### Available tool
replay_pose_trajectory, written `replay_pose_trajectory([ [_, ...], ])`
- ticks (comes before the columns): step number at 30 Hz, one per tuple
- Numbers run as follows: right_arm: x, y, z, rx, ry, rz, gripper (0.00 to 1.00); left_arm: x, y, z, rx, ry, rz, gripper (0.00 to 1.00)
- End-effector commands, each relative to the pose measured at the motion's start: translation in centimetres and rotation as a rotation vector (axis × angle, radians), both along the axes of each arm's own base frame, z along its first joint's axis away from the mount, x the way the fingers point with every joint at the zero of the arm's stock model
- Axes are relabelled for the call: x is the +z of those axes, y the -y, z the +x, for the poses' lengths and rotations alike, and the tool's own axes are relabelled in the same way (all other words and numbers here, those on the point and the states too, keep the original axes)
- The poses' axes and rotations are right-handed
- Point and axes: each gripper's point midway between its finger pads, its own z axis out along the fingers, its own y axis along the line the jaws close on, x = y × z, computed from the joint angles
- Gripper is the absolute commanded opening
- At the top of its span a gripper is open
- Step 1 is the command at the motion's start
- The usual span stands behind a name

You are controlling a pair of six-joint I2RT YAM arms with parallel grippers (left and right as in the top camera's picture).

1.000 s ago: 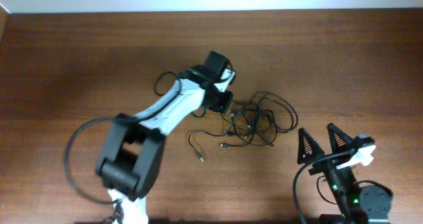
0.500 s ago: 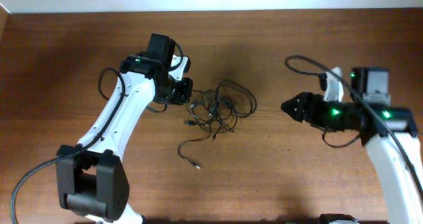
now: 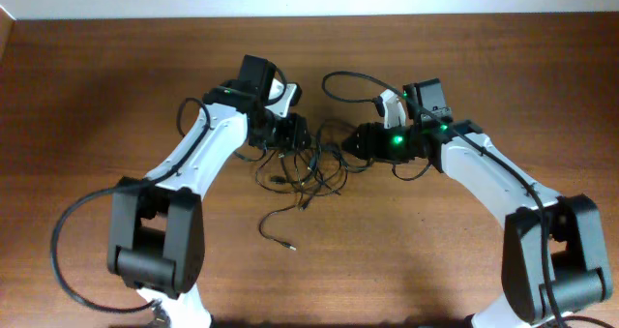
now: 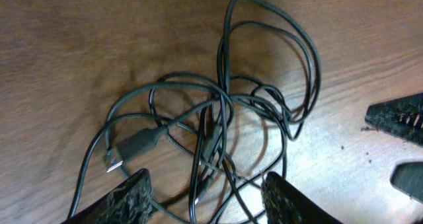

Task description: Untangle cables

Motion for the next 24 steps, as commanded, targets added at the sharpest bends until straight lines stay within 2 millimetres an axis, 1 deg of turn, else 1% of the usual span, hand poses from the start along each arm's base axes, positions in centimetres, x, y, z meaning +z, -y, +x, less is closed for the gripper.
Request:
replay_pose_trajectory([
  [1,-1.2,-0.3,1.5,-0.058,0.027,-0.057,0.59,-3.2,2.0,-0.5,-0.037,-0.051,-0.009,0.54],
  [2,-1.6,-0.1,1.8,-0.081,0.028,-0.083,0.56,-4.1,2.3,-0.5,-0.044,-0.060,-0.005,0.50],
  [3,-2.0,0.1,1.9,-0.092,0.034,-0.113,0.56,-5.0,2.5,-0.5,-0.047,-0.069,-0.002,0.43],
  [4,-2.2,-0.2,1.8,-0.086,0.038,-0.118,0.56,-5.8,2.5,-0.4,-0.045,-0.077,0.000,0.32],
  [5,-2.3,-0.7,1.7,-0.076,0.041,-0.117,0.56,-6.4,2.5,-0.3,-0.045,-0.083,0.003,0.24],
  [6,-2.7,-1.0,1.7,-0.076,0.049,-0.142,0.56,-6.8,2.5,-0.3,-0.045,-0.088,0.004,0.24],
  [7,-3.0,-1.0,1.7,-0.081,0.055,-0.167,0.55,-7.1,2.5,-0.3,-0.045,-0.093,0.006,0.22],
  [8,-3.4,-1.1,1.7,-0.084,0.060,-0.194,0.55,-7.5,2.5,-0.4,-0.045,-0.099,0.007,0.15],
  [9,-3.6,-1.5,1.5,-0.077,0.069,-0.208,0.55,-7.9,2.5,-0.5,-0.045,-0.108,0.011,0.00],
  [10,-3.5,-2.0,1.5,-0.068,0.083,-0.204,0.55,-8.2,2.4,-0.5,-0.044,-0.115,0.016,0.00],
  [12,-3.3,-2.3,1.8,-0.070,0.101,-0.208,0.51,-8.6,1.5,-0.1,-0.028,-0.096,0.071,0.00],
  [14,-3.4,-2.3,1.7,-0.069,0.100,-0.209,0.51,-8.9,0.7,0.3,-0.011,-0.083,0.113,0.00],
  [18,-3.5,-2.4,1.6,-0.066,0.098,-0.211,0.51,-8.9,0.6,0.1,-0.014,-0.089,0.115,0.00],
  [22,-4.8,-1.2,1.9,-0.132,0.075,-0.269,0.51,-8.9,0.5,-0.1,-0.015,-0.097,0.118,0.00],
  [24,-5.7,-1.1,1.9,-0.132,0.064,-0.278,0.52,-8.9,0.6,-0.2,-0.016,-0.100,0.115,0.00],
])
